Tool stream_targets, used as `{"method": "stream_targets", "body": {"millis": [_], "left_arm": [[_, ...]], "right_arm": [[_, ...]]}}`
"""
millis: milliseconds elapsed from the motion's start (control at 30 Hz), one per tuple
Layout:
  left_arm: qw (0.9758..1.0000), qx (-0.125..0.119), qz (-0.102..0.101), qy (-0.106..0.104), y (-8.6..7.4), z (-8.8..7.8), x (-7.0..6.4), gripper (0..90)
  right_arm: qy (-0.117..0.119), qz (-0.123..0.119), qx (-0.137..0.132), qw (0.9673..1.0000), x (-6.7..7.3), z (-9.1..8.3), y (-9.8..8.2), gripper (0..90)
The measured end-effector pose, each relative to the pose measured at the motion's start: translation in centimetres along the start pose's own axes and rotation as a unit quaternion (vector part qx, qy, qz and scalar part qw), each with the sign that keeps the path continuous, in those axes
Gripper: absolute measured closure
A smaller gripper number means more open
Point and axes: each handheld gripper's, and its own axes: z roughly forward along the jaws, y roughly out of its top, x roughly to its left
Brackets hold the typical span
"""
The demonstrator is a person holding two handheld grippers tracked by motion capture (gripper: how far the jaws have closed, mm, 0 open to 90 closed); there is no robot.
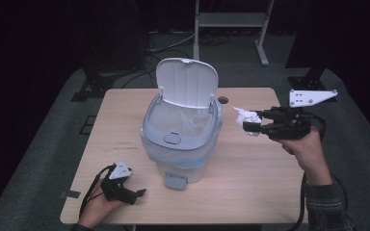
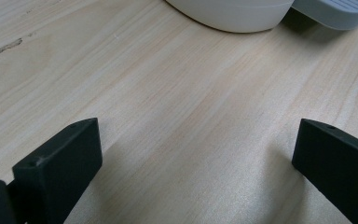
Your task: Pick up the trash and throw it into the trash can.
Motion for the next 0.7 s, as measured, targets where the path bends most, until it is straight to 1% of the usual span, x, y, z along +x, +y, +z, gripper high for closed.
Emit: {"method": "stream_targets", "body": {"millis": [100, 400, 533, 700], "left_arm": [[1.0, 0.0, 0.0, 0.0, 0.0, 0.0, 0.0, 0.4], [1.0, 0.0, 0.0, 0.0, 0.0, 0.0, 0.0, 0.4], [1.0, 0.0, 0.0, 0.0, 0.0, 0.0, 0.0, 0.4], [1.0, 0.0, 0.0, 0.0, 0.0, 0.0, 0.0, 0.4]], "right_arm": [[0.005, -0.006, -0.002, 1.0, 0.0, 0.3, 0.9, 54.8], [0.02, -0.014, -0.011, 0.9996, 0.1, 1.3, 3.0, 54.9], [0.025, -0.022, -0.011, 0.9994, 0.2, 2.1, 4.1, 54.9], [0.032, -0.031, -0.008, 0.999, 0.5, 3.5, 5.4, 54.8]]}}
